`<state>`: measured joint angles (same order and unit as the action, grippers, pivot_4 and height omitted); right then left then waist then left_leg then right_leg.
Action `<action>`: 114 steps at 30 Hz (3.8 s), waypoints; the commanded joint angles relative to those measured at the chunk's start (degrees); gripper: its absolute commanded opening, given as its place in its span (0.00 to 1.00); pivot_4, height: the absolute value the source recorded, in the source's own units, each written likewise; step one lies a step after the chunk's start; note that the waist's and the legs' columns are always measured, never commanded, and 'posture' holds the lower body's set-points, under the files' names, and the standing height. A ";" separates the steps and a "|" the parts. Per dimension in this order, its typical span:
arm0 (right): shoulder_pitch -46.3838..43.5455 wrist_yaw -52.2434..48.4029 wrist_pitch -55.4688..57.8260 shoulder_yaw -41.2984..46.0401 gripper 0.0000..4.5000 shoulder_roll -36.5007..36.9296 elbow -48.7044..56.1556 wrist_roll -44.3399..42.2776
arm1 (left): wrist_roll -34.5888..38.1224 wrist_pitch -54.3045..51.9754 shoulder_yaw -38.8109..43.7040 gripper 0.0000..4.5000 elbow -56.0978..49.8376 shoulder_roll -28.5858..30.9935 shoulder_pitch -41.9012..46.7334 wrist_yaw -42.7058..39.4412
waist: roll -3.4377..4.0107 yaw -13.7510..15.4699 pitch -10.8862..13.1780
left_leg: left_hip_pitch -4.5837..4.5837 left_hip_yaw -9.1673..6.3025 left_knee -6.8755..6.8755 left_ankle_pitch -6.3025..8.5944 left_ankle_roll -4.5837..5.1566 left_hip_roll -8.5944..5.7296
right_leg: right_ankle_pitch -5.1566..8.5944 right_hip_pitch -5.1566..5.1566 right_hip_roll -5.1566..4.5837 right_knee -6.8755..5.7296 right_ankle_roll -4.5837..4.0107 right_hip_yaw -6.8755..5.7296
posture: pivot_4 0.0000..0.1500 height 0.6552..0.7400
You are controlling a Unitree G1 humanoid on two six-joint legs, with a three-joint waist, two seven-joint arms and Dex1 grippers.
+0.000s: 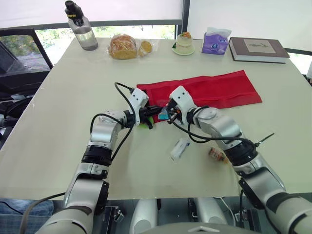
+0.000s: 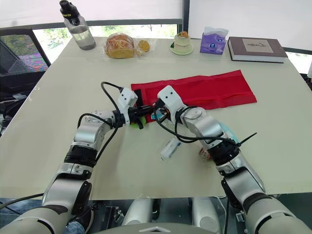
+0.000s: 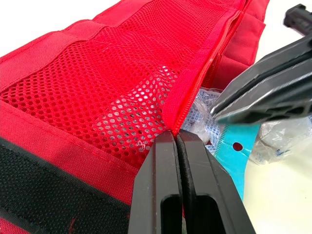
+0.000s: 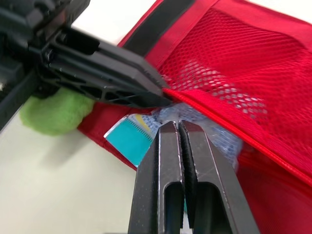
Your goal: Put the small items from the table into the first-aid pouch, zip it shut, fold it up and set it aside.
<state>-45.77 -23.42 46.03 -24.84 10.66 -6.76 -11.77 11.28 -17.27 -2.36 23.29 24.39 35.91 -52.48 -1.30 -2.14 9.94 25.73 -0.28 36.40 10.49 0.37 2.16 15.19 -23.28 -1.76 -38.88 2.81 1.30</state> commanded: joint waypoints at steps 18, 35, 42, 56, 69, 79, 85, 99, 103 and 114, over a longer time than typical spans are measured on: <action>-4.42 -0.32 -9.43 1.70 0.02 -6.51 -12.21 10.23 | 0.01 0.28 -1.41 0.00 -3.81 -0.11 -1.43 -0.98 | 0.00 -0.02 0.00 | -0.01 0.00 0.00 -0.01 -0.01 0.00 | 0.00 -0.01 0.00 -0.04 0.00 0.01 | 1.00 1.00; -4.32 6.53 -19.73 12.64 0.02 -15.42 -21.69 10.00 | -0.97 1.77 -1.97 0.00 -2.34 -0.40 -0.42 -1.26 | 0.01 -0.16 0.00 | -0.02 -0.01 0.00 -0.03 -0.04 0.00 | -0.01 -0.03 0.01 -0.09 -0.01 0.01 | 1.00 1.00; 0.09 0.41 -13.20 11.48 0.02 -12.27 -12.51 8.61 | -1.91 4.88 -1.16 0.00 2.71 1.14 1.84 -2.13 | 0.01 -0.07 0.00 | -0.02 -0.01 0.00 -0.03 -0.05 0.00 | -0.01 -0.03 0.01 -0.09 -0.01 0.01 | 1.00 1.00; 8.86 -4.49 -5.37 14.50 0.02 -6.94 8.85 2.96 | -5.65 13.58 -1.13 0.00 14.67 5.34 7.39 -4.13 | 0.01 -0.16 0.01 | 0.00 -0.02 -0.01 -0.03 -0.05 0.02 | -0.01 -0.06 0.05 -0.08 -0.01 0.01 | 1.00 1.00; 29.71 -9.68 -14.58 24.94 0.02 6.78 35.80 -4.39 | -8.86 20.50 -1.59 0.00 18.55 13.02 7.51 -6.87 | 0.01 -0.19 0.01 | -0.02 0.03 -0.01 -0.02 -0.05 0.04 | 0.00 -0.06 0.08 -0.08 0.00 0.06 | 1.00 1.00; 44.42 -9.28 -12.03 36.90 0.58 10.68 52.84 -18.88 | -8.82 21.91 -0.48 0.00 20.89 18.44 6.74 -8.92 | -0.02 0.09 0.01 | -0.03 0.08 0.04 -0.03 -0.05 0.07 | 0.01 -0.05 0.08 -0.07 0.01 0.11 | 1.00 1.00; 49.65 -8.45 -10.25 40.46 1.00 13.81 56.60 -26.03 | -8.29 20.79 -0.21 0.39 20.84 19.79 6.91 -10.09 | -0.02 0.28 0.01 | -0.04 0.09 0.05 -0.03 -0.05 0.10 | 0.01 -0.04 0.08 -0.07 0.01 0.10 | 1.00 1.00; 46.76 -3.54 -9.53 38.99 1.00 18.56 57.63 -31.46 | -14.22 20.27 -7.69 0.98 13.69 11.96 14.86 -10.81 | -0.04 1.74 0.01 | -0.02 0.09 0.15 -0.03 -0.05 0.05 | 0.00 0.04 0.06 -0.02 0.01 0.10 | 1.00 1.00; 46.03 -1.31 -8.61 37.44 1.00 18.81 58.38 -32.92 | -16.90 20.09 -10.54 0.98 15.57 6.76 17.22 -8.77 | -0.07 1.90 0.02 | 0.02 0.06 0.19 -0.03 -0.05 0.01 | 0.01 0.06 0.04 -0.02 0.02 0.08 | 1.00 1.00; 47.32 3.49 -6.53 37.33 1.00 21.28 61.27 -36.20 | -26.38 28.94 -16.00 0.98 33.69 -2.94 26.06 5.95 | -0.08 1.69 0.02 | 0.05 -0.02 0.32 -0.03 -0.05 0.04 | 0.01 0.09 0.15 -0.06 0.05 0.07 | 1.00 1.00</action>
<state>1.40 -20.64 39.83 11.66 31.40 52.12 -47.12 -14.16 10.57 -18.46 55.00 21.81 60.88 -49.19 -1.38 -0.46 9.96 25.77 -0.29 36.74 10.46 0.33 2.18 15.19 -23.16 -1.62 -38.93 2.87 1.41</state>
